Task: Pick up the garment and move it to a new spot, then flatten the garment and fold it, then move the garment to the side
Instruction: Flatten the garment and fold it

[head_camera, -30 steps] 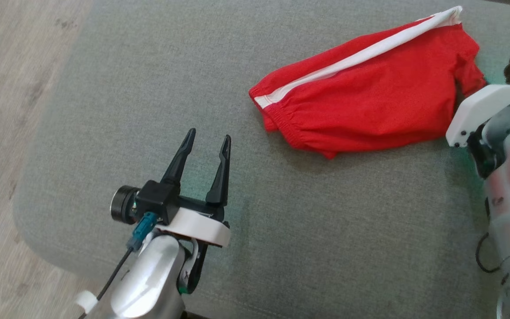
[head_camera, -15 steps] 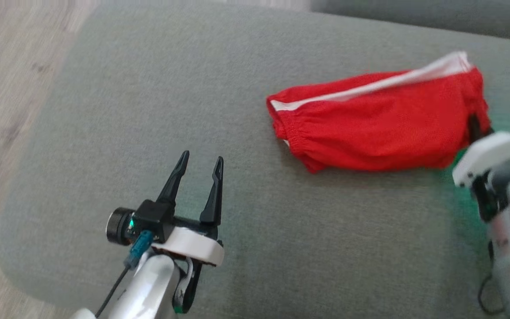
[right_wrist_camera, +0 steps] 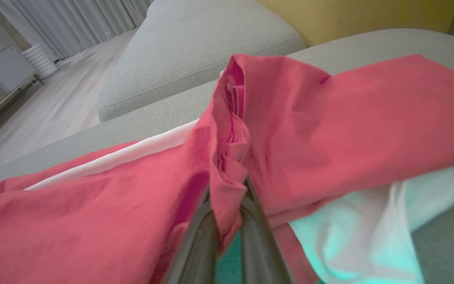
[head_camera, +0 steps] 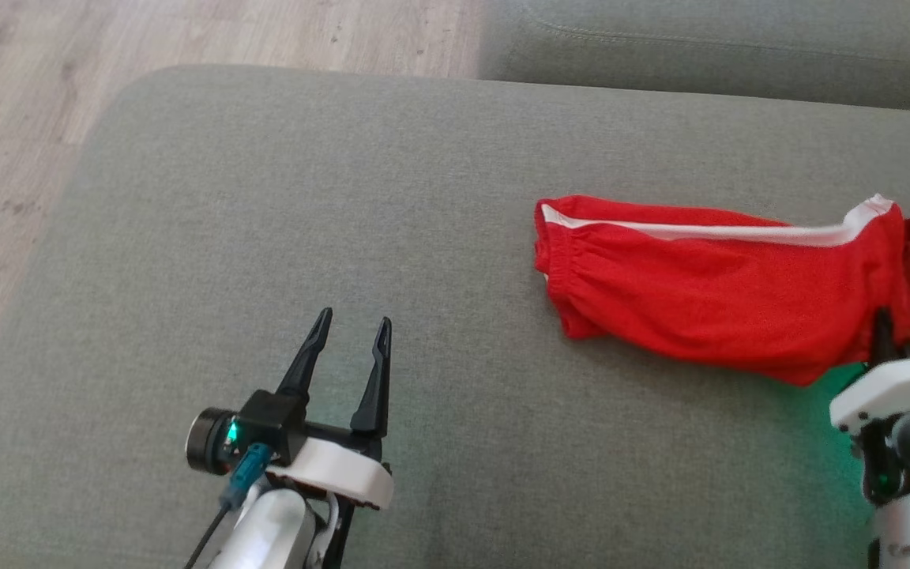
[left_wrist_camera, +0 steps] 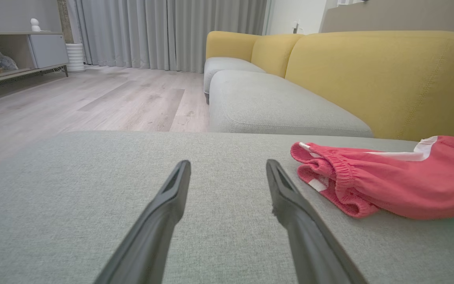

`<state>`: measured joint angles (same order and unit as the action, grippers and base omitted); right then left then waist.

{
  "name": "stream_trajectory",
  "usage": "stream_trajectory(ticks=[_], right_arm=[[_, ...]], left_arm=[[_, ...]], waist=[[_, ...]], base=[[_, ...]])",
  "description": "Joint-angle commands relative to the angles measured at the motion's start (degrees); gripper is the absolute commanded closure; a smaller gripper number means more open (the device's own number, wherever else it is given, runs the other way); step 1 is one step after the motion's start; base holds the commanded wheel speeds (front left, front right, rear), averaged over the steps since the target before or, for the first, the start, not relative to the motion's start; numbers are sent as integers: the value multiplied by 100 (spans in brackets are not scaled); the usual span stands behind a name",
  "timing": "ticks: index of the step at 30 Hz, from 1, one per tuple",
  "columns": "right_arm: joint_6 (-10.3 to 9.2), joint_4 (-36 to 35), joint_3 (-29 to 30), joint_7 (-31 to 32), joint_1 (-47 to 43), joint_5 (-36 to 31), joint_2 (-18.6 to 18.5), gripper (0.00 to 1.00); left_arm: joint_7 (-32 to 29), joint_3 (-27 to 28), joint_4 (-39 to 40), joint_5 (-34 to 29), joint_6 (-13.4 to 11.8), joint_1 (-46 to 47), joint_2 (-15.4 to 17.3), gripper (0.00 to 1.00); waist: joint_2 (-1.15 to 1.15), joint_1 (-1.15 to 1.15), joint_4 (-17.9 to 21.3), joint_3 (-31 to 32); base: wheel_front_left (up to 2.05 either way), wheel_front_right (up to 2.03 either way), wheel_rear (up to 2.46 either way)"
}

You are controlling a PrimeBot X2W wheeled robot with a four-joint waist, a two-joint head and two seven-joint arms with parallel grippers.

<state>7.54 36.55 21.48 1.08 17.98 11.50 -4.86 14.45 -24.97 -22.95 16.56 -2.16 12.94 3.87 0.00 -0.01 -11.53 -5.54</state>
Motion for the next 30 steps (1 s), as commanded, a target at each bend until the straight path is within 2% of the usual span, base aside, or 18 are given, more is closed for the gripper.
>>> stream_trajectory(ticks=[1, 8, 17, 23, 30], right_arm=[[-5, -260, -97, -5, 109, -44, -18, 100], [-5, -741, -234, -122, 135, 137, 166, 100], [-5, -891, -1468, -466, 584, 809, 196, 100], [-5, -682, -2444, -530, 842, 1187, 197, 100], [-5, -260, -3242, -695, 1047, 1347, 198, 100]], left_arm=[[55, 205, 158, -48, 6, 122, 72, 0], [55, 171, 116, -56, 32, 120, 87, 0], [47, 99, 48, -42, 44, 186, 134, 0], [5, -54, 16, -94, 94, 203, 159, 0], [-20, -58, 53, -57, 52, 227, 190, 0]], waist=[[0, 1, 19, 7], [0, 1, 45, 9], [0, 1, -242, 107], [0, 1, -539, 140], [0, 1, -813, 131]], base=[[0, 0, 0], [0, 0, 0], [0, 0, 0], [0, 0, 0], [0, 0, 0]])
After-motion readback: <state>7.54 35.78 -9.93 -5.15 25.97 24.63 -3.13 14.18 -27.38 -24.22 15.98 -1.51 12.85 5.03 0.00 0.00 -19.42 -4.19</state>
